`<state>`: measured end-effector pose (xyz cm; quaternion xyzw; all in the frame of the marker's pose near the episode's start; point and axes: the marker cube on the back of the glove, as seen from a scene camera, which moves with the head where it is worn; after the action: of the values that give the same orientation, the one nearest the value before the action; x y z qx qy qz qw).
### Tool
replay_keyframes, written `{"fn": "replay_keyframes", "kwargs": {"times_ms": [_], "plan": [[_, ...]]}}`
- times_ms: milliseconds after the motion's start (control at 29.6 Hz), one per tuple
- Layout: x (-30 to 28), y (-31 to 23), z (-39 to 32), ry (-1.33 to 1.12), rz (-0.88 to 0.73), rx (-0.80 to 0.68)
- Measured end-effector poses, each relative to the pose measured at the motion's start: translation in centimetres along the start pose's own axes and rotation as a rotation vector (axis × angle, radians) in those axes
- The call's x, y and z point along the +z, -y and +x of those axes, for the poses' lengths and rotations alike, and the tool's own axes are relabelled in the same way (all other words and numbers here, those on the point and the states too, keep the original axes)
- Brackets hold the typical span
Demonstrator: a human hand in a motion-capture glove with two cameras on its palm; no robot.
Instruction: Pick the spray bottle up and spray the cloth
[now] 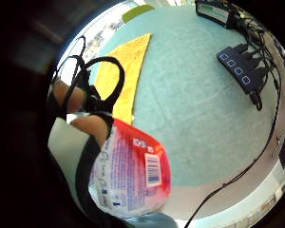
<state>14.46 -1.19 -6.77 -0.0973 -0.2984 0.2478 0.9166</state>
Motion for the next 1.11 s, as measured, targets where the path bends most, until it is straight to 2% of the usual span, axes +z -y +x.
{"fn": "replay_keyframes", "kwargs": {"times_ms": [1113], "plan": [[2.7, 0.7, -0.8, -0.047, -0.125, 0.038]]}}
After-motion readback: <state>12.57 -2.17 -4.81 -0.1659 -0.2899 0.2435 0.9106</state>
